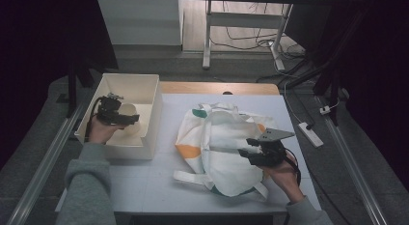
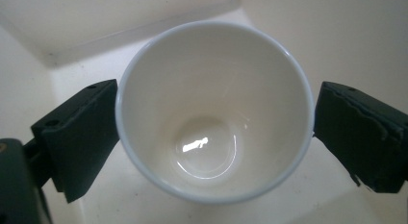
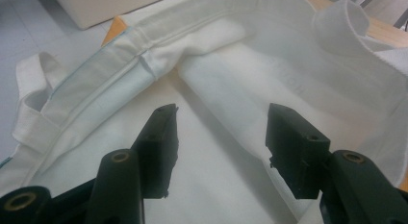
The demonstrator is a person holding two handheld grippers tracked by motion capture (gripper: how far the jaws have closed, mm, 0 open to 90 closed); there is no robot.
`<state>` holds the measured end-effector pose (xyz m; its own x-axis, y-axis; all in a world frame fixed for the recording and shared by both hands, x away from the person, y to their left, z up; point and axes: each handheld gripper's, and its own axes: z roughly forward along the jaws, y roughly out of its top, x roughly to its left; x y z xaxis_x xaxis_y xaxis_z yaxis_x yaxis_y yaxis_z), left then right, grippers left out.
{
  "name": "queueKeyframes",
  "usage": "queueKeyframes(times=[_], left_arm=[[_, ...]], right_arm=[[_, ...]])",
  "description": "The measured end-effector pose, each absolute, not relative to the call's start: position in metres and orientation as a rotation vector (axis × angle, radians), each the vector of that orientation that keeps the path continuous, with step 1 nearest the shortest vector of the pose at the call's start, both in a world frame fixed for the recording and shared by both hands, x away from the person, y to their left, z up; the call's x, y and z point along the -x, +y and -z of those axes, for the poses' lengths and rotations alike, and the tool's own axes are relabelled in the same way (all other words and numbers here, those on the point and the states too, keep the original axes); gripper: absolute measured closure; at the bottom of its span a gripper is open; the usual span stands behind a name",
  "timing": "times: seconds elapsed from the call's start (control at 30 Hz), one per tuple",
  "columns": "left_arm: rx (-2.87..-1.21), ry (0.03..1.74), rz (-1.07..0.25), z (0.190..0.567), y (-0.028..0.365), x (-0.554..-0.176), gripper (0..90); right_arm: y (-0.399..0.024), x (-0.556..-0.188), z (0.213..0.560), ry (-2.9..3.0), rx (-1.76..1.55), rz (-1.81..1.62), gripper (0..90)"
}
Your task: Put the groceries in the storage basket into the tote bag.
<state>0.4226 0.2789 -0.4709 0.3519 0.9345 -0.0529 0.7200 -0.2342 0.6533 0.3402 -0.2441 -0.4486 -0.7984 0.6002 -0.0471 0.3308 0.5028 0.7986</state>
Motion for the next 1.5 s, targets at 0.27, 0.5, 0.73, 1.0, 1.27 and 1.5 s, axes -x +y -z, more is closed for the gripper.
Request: queueKeyframes(times=[0.27,0.5,0.73,1.0,1.27,1.5], left_arm=[[-2.033,1.432,-0.467,0.476,0.276,-0.429,9.9],[-2.013,1.442,-0.47,0.476,0.28,-0.429,18.5],[-2.007,1.447,-0.468,0.476,0.281,-0.429,19.3],[-1.972,1.427,-0.471,0.468,0.285,-0.423,19.6],[-1.885,1.369,-0.482,0.447,0.289,-0.41,19.6],[-1.825,1.335,-0.499,0.434,0.292,-0.401,19.6]], right_arm=[[-0.245,-0.34,0.448,2.426,-0.782,-1.192,45.0],[-0.244,-0.34,0.448,2.419,-0.778,-1.192,45.0],[-0.245,-0.34,0.447,2.413,-0.778,-1.199,45.0],[-0.246,-0.339,0.447,2.408,-0.781,-1.2,45.0],[-0.246,-0.339,0.447,2.41,-0.782,-1.2,45.0],[-0.246,-0.339,0.447,2.411,-0.777,-1.198,45.0]])
